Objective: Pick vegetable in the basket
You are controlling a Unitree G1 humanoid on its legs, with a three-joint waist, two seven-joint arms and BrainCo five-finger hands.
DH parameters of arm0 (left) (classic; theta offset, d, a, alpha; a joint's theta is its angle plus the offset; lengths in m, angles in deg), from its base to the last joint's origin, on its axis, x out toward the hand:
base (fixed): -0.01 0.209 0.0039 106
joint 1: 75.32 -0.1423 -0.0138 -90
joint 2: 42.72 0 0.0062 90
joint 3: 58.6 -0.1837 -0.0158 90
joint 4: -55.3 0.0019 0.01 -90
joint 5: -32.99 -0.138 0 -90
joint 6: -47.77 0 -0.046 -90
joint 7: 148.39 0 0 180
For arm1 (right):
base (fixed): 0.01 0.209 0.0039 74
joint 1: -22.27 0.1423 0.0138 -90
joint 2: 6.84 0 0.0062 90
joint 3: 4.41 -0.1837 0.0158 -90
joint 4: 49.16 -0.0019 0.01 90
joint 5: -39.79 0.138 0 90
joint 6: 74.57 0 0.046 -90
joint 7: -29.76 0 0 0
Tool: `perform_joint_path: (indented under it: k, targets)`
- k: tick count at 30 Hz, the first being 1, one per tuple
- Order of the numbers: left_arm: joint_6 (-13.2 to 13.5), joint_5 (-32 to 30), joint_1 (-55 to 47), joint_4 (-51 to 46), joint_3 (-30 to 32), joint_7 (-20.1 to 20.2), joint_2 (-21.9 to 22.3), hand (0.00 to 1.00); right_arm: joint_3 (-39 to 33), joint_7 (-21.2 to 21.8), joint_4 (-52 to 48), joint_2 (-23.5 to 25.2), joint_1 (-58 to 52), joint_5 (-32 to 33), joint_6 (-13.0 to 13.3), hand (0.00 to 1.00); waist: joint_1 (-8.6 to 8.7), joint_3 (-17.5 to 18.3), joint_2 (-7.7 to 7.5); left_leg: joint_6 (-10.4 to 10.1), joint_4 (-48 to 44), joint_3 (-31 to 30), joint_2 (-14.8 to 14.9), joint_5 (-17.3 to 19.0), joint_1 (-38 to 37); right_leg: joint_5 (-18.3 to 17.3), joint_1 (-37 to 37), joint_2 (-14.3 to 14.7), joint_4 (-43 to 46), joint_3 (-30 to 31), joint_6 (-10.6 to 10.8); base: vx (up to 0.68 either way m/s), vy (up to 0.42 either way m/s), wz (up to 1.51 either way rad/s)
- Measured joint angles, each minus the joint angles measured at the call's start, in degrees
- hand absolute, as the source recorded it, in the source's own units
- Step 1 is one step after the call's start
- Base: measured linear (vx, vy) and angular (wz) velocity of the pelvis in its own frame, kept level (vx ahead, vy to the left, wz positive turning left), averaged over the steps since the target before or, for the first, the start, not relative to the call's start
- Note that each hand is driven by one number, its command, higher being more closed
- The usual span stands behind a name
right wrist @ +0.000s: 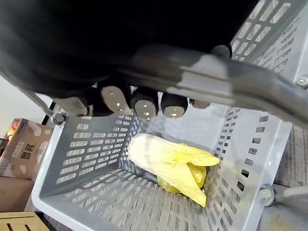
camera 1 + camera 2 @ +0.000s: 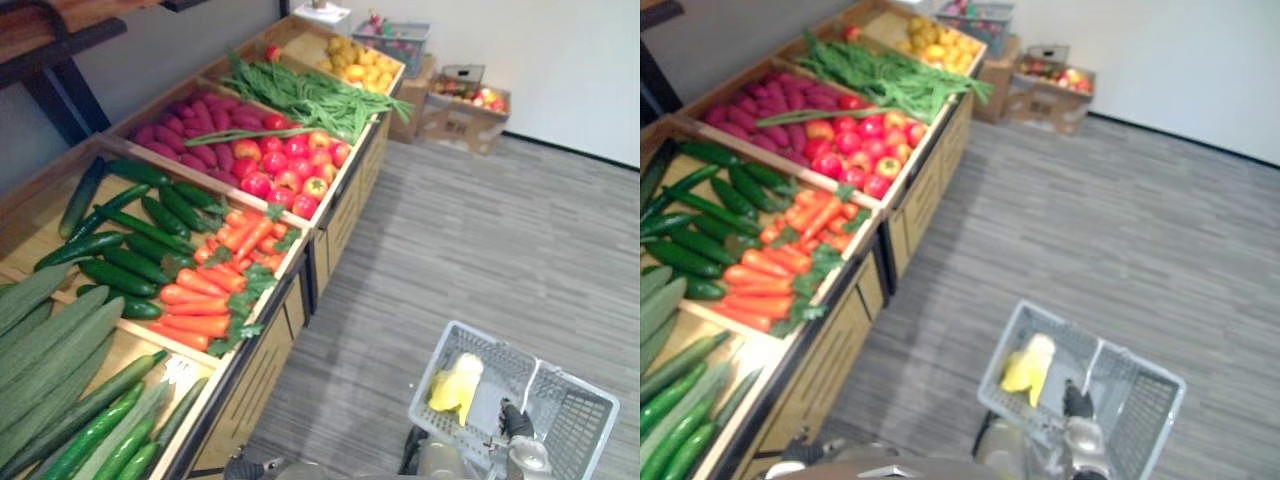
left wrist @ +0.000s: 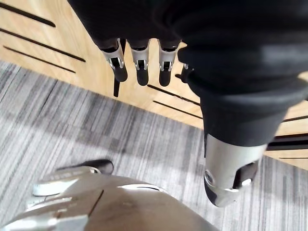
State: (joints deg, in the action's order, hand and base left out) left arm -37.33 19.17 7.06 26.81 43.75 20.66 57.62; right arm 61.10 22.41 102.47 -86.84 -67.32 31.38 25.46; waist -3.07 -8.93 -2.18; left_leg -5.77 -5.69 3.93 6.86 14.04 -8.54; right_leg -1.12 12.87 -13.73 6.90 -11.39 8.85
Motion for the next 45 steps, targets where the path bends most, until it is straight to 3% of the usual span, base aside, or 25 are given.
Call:
perform_joint_path:
  k: [1, 2, 3, 4, 5, 6, 7, 8, 9, 10, 13, 14, 17, 20, 23, 25, 31, 34, 35, 36, 38, 39, 41, 43, 45]
  targets:
    - [0.05, -0.01, 0.13, -0.01, 0.48, 0.0, -0.2, 0.0, 0.03, 0.06, 0.0, 0.09, -0.12, 0.0, -0.01, 1.0, -0.03, -0.01, -0.55, -1.83, 0.21, -1.79, 1.11, 1.2, -0.67, 0.49, -0.32, -0.08, -1.58, 2.16, 0.88, 0.38, -0.473, 0.67]
    - [0.0, -0.01, 0.04, 0.18, 0.79, -0.03, -0.27, 0.0, 0.02, 0.15, 0.02, -0.04, -0.14, -0.02, -0.02, 1.0, 0.02, 0.03, -0.46, -2.87, 0.6, -2.73, 2.09, 1.9, -1.06, 3.71, -0.21, -0.14, -0.6, 2.36, 1.58, 0.45, -0.605, 0.88]
    - [-0.01, -0.01, 1.0, 0.23, 1.42, 0.04, 1.23, 0.0, -0.09, 0.2, -0.03, -1.36, 0.22, -0.01, -0.06, 1.0, 0.34, -0.41, 1.79, -3.57, 0.72, -4.95, 5.61, 2.14, -1.53, 2.74, 0.35, 2.51, 4.81, 0.39, 0.41, 0.44, -0.548, 0.76]
    - [0.81, -0.26, 0.98, 0.04, 1.86, 0.02, 2.38, 0.0, -0.54, 0.25, 0.0, -2.69, 0.98, -0.12, -0.1, 1.0, -0.2, -0.03, 3.74, -3.9, 0.38, -5.82, 6.95, -1.35, -1.32, -1.29, 2.49, 2.81, 11.36, -0.9, -1.64, 0.44, -0.516, 0.69]
    - [1.06, -0.24, 0.86, 0.05, 2.16, -0.07, 2.6, 0.0, -0.36, 0.37, 0.01, -3.23, 1.22, -0.21, -0.11, 1.0, -0.26, -0.28, 3.43, -4.02, 0.15, -6.5, 7.21, -3.31, -0.65, -2.8, 2.99, 2.5, 14.12, -1.49, -2.32, 0.52, -0.58, 0.75]
    - [1.2, -0.04, 0.49, -0.07, 3.39, -0.33, 3.32, 0.0, -0.06, 0.46, 0.19, -4.23, 1.09, -0.26, -0.4, 1.0, -0.04, -0.03, 3.78, -4.14, -1.61, -9.0, 8.09, -7.52, 0.83, -5.99, 2.36, 1.88, 17.61, -4.18, -4.18, 0.41, -0.481, 0.79]
    - [1.17, 0.08, 0.51, -0.04, 3.57, -0.37, 3.43, 0.0, 0.07, 0.48, 0.29, -4.48, 1.02, -0.36, -0.72, 1.0, 0.3, 0.08, 4.03, -3.62, -2.91, -9.97, 8.56, -9.01, 2.22, -6.68, 1.61, 1.86, 17.94, -5.85, -5.22, 0.59, -0.658, 1.68]
    - [1.18, 0.18, 0.54, -0.08, 3.85, -0.43, 3.05, 0.0, 0.06, 0.43, 1.3, -4.72, 0.7, -0.4, -1.15, 1.0, 1.45, 0.09, 3.8, -1.2, -6.13, -11.16, 9.95, -15.96, 6.41, -7.71, -2.38, 2.01, 16.39, -11.09, -6.95, 0.45, -0.488, 1.81]
    - [1.19, 0.19, 0.51, -0.2, 3.81, -0.41, 2.89, 0.0, -0.03, 0.38, 2.29, -4.96, 0.1, -0.28, -1.37, 1.0, 1.4, 0.02, 3.5, 0.27, -6.64, -7.2, 10.85, -19.43, 7.83, -8.19, -5.36, 2.09, 14.78, -14.23, -7.75, 0.47, -0.5, 2.01]
    - [1.2, 0.2, 0.48, -0.62, 3.77, -0.42, 2.85, 0.0, -0.18, 0.37, 2.41, -5.19, -0.22, -0.26, -1.65, 1.0, 1.39, 0.01, 3.33, 0.61, -6.83, -3.23, 11.22, -20.39, 8.47, -8.38, -7.33, 2.01, 13.54, -15.97, -8.07, 0.24, -0.255, 1.43]
    - [1.11, 1.86, 0.28, -0.76, 3.76, -0.53, 2.9, 0.0, -0.43, 0.35, 2.68, -5.61, -0.97, -0.28, -2.63, 1.0, 1.29, 0.04, 3.16, -0.54, -9.77, 14.22, 11.24, -17.89, 10.53, -8.38, -13.19, 1.89, 9.93, -21.34, -8.07, 0.17, -0.118, 1.25]
    - [0.97, 2.4, 0.16, -0.8, 3.61, -0.98, 2.89, 0.0, -0.46, 0.31, 2.96, -5.63, -1.13, -0.27, -2.88, 1.0, 1.32, 0.01, 3.09, -0.95, -9.29, 18.63, 9.79, -16.5, 11.02, -8.38, -14.98, 1.71, 9.0, -23.75, -8.06, 0.09, -0.01, 1.23]
    - [0.74, 2.27, 0.2, -0.77, 2.49, -1.64, 2.59, 0.0, -2.61, 0.19, 3.1, -5.71, -2.44, -0.14, -3.54, 1.0, 1.45, 0.21, 2.71, 0.03, -3.81, 24.95, 5.39, -16.51, 11.3, -8.4, -17.52, 0.43, 8.11, -27.92, -7.96, 0.06, 0.093, 1.17]
    - [0.74, 2.25, 0.19, -0.7, 1.42, -1.67, 2.22, 0.0, -3.86, 0.24, 3.56, -5.2, -2.06, -0.19, -3.63, 1.0, 1.19, 0.93, 2.8, 0.87, 2.05, 23.69, 2.76, -17.18, 11.59, -7.69, -17.55, 0.21, 6.15, -29.56, -6.71, 0.09, 0.163, 0.92]
    - [-0.1, 2.26, -0.73, 0.03, 1.52, -1.63, 0.49, 0.0, -3.79, 0.33, 3.57, -1.76, -1.65, -0.42, -3.56, 1.0, 1.2, 1.43, -0.4, 1.57, 2.96, 21.8, 0.87, -17.7, 11.92, -6.41, -20.36, 0.18, 2.24, -31.13, -4.67, 0.07, 0.099, 0.5]
    - [-0.1, 2.23, -0.88, -0.02, 1.62, -1.64, 0.29, 0.0, -3.77, 0.2, 3.59, -0.8, -1.68, -0.65, -3.56, 1.0, 1.14, 1.8, -1.0, 1.72, 2.59, 21.76, 0.51, -17.81, 11.87, -5.96, -21.71, 0.25, 0.94, -31.24, -3.95, 0.03, 0.009, 0.27]
    - [-0.17, 1.55, -1.25, 0.24, 1.79, -1.65, 1.02, 0.0, -3.85, 0.34, 3.47, -0.86, -1.56, -0.91, -3.5, 1.0, 1.21, 1.69, 0.12, 1.94, 4.92, 22.0, 0.77, -18.09, 9.91, -5.31, -23.13, 1.43, 0.35, -31.38, -2.91, -0.01, -0.026, 0.03]
    - [-0.15, 1.21, -1.23, 1.34, 1.3, -1.33, 1.72, 0.0, -4.36, 0.24, 2.52, -2.61, -1.65, -0.87, -3.46, 1.0, 1.49, 1.46, 2.3, 2.62, 6.65, 22.85, 0.68, -16.3, 7.95, -5.36, -19.25, -2.68, 13.78, -30.29, -2.88, -0.03, 0.144, 0.01]
    - [-0.13, 1.21, -1.35, 1.45, 0.96, -1.07, 1.28, 0.0, -4.58, 0.14, 2.02, -3.06, -1.79, -0.58, -3.39, 1.0, 1.41, 1.31, 1.88, 2.7, 7.18, 23.13, 0.46, -13.54, 6.96, -5.38, -16.42, -5.84, 22.58, -28.57, -2.93, -0.04, 0.143, 0.08]
    - [-0.11, 1.21, -1.51, 1.41, 0.91, -1.04, -0.04, 0.0, -4.7, -0.03, 1.67, -3.01, -1.7, -0.57, -3.29, 1.0, 1.4, 1.45, 0.29, 3.1, 7.44, 22.69, -1.2, -12.79, 5.89, -4.24, -13.4, -9.91, 30.79, -25.55, -4.61, -0.01, 0.154, 0.13]
    - [-0.19, 1.21, -1.69, 1.42, 0.35, -1.0, -1.28, 0.0, -4.47, -0.19, 1.23, -1.96, -1.71, -0.4, -3.0, 1.0, 1.64, 0.87, -1.64, 4.08, 7.35, 21.7, -2.01, -12.09, 4.6, -2.75, -8.31, -11.56, 38.49, -18.38, -6.13, 0.1, 0.095, 0.24]
    - [-0.3, 1.21, -1.7, 1.37, 0.4, -0.99, -1.99, 0.0, -4.47, -0.26, 1.19, -0.82, -1.42, -0.06, -2.9, 1.0, 1.73, 0.69, -2.19, 4.25, 7.13, 20.9, -1.27, -11.74, 4.25, -5.65, -6.66, -9.72, 38.49, -15.22, -4.63, 0.13, 0.047, 0.29]
    - [-0.43, 1.23, -1.69, 1.35, 0.72, -0.99, -1.62, 0.0, -4.42, -0.34, 1.18, -0.31, -1.4, 0.05, -2.14, 1.0, 1.84, 0.68, -1.93, 4.03, 6.49, 20.14, 0.07, -11.11, 4.08, -7.96, -4.82, -7.2, 35.27, -14.68, -4.25, 0.11, 0.033, 0.23]
    - [-0.43, 1.25, -1.52, 1.26, 1.7, -0.99, -1.13, 0.0, -4.22, -0.33, 1.16, -0.29, -1.21, 0.01, -1.78, 1.0, 1.83, 0.72, -1.64, 3.86, 5.74, 19.72, 0.94, -10.65, 4.06, -7.97, -4.05, -5.38, 28.73, -14.84, -4.2, 0.12, -0.021, 0.17]
    - [-0.41, 1.27, -0.36, 1.31, 3.54, -0.98, -0.59, 0.0, -4.51, -0.06, 1.24, -0.13, -1.22, 0.01, -1.76, 1.0, 2.0, 0.64, -1.49, 2.55, 5.24, 18.27, 1.91, -10.04, 4.09, -6.27, -3.71, -2.45, 12.96, -11.26, -2.34, 0.19, -0.147, 0.33]
